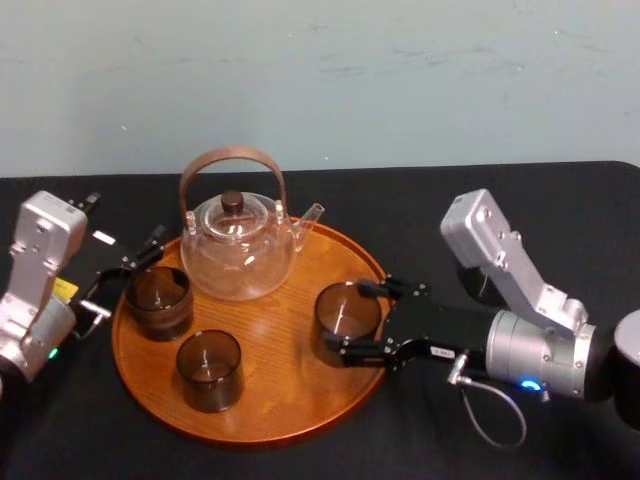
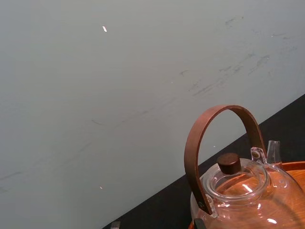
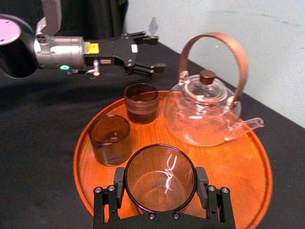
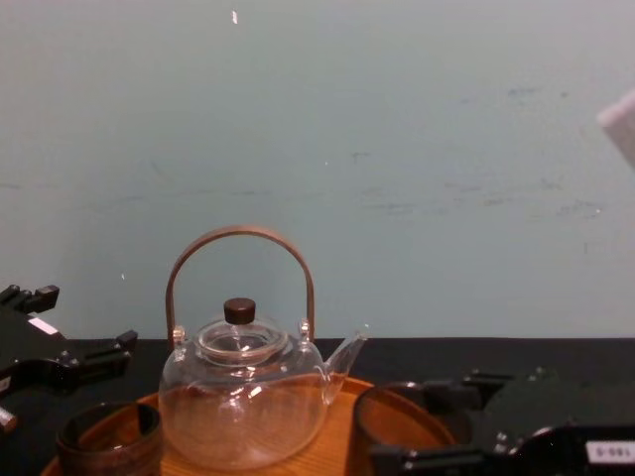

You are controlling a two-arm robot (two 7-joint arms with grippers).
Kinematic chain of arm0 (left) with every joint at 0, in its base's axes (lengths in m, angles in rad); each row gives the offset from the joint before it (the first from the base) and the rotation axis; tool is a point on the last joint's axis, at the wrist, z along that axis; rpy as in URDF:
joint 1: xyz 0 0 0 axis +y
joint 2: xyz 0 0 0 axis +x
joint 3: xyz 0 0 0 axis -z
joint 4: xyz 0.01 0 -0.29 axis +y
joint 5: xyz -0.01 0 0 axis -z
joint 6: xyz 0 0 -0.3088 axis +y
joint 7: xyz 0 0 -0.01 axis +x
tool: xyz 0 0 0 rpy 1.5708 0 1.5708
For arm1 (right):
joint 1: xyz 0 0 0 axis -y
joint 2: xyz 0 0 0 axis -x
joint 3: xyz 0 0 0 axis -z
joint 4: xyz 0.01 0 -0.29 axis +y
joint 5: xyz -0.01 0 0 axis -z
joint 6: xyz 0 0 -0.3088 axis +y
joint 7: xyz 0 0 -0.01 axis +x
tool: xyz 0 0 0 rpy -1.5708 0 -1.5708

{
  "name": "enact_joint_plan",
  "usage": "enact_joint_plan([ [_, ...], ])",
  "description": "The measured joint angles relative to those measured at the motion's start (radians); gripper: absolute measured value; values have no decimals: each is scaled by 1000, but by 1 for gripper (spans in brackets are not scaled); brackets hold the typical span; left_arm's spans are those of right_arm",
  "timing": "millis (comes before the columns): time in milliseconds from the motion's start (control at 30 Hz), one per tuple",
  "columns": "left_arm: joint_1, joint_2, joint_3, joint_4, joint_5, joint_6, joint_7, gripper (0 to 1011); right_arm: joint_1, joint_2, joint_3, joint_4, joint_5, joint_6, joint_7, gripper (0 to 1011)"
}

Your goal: Pick up the glass from the table and place it on the tray.

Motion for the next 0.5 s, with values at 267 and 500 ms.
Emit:
enact_joint_plan([
  [267,0,0,0,0,0,0,0,1001,16,-9,-37,23,-3,-6,25,900],
  [500,0,0,0,0,0,0,0,1001,35,-22,-59,49,-5,-9,34,900],
])
